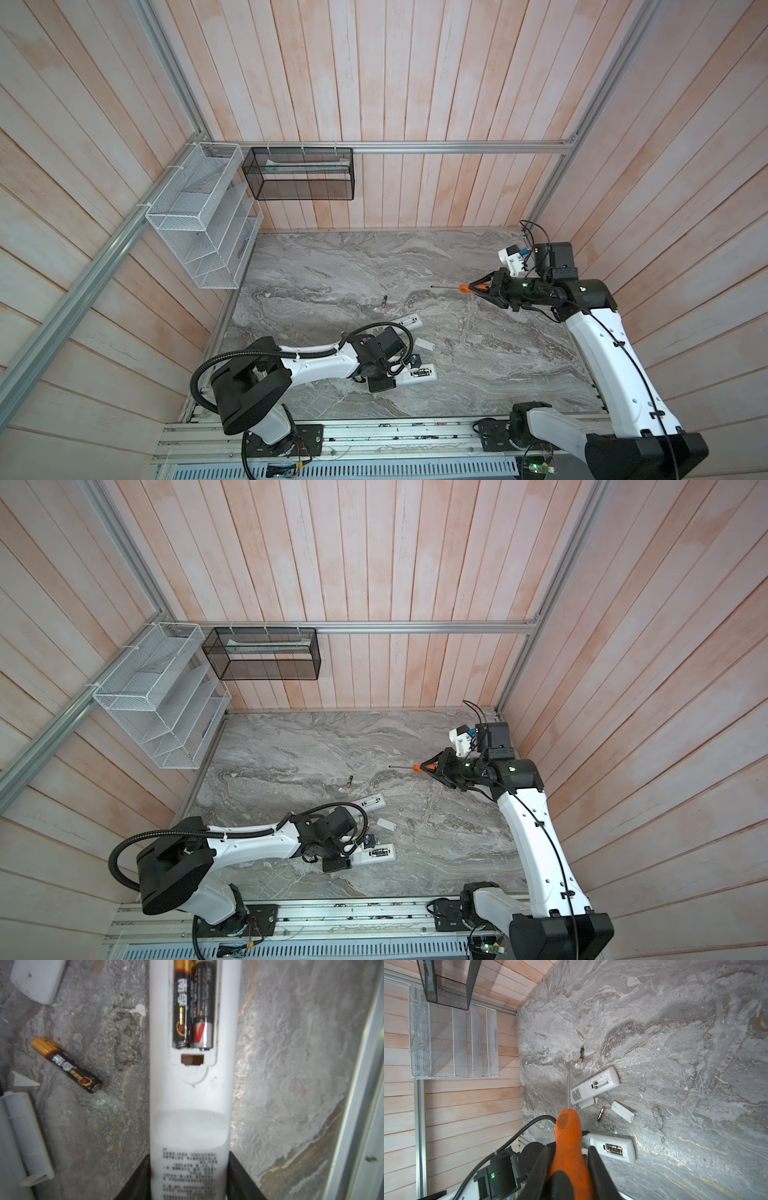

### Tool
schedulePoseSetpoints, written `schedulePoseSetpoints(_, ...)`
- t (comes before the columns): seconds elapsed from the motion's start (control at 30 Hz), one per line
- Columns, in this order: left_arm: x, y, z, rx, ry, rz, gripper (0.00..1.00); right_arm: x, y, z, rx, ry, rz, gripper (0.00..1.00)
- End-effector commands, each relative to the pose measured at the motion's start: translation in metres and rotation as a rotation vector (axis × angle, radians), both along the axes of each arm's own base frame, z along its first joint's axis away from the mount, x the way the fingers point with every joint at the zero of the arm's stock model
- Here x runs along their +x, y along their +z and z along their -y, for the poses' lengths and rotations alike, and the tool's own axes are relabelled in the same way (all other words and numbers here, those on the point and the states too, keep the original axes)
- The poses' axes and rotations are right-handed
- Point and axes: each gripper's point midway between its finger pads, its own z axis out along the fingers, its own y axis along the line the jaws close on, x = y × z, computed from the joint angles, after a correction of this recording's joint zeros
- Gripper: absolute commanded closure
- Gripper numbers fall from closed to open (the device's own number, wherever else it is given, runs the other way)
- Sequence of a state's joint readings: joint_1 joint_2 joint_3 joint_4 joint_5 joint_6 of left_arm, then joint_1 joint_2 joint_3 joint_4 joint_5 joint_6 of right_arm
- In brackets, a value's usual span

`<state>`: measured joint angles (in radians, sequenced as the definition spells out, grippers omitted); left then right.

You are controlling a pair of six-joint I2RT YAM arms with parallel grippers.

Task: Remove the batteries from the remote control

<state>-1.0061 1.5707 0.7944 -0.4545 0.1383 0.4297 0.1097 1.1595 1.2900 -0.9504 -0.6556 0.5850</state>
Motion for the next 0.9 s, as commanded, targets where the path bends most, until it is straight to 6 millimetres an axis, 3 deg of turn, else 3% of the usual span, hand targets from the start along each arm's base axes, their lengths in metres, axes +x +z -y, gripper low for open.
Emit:
schedulePoseSetpoints(0.0,-0.017,-0.017,-0.022,0.075,-0.016,-0.063,0.54,-0.021,-0.010,0.002,-0.060,0.063,-0.089,0.84)
schedulePoseSetpoints(0.37,-0.014,-0.006,-0.019,0.038,-0.012,-0.033,0.71,-0.075,-0.046,-0.021,-0.223,0.292,-0.259,0.84)
schedulePoseSetpoints(0.63,-0.013,-0.004,-0.017,0.033,-0.009,-0.034,0.74,-0.081,-0.063,-0.032,-0.304,0.358,-0.252,0.84)
schedulePoseSetpoints(0.87,-0.012,0.012,-0.013,-0.007,-0.023,-0.014,0.78,-0.064,-0.054,-0.033,-0.318,0.328,-0.183,0.84)
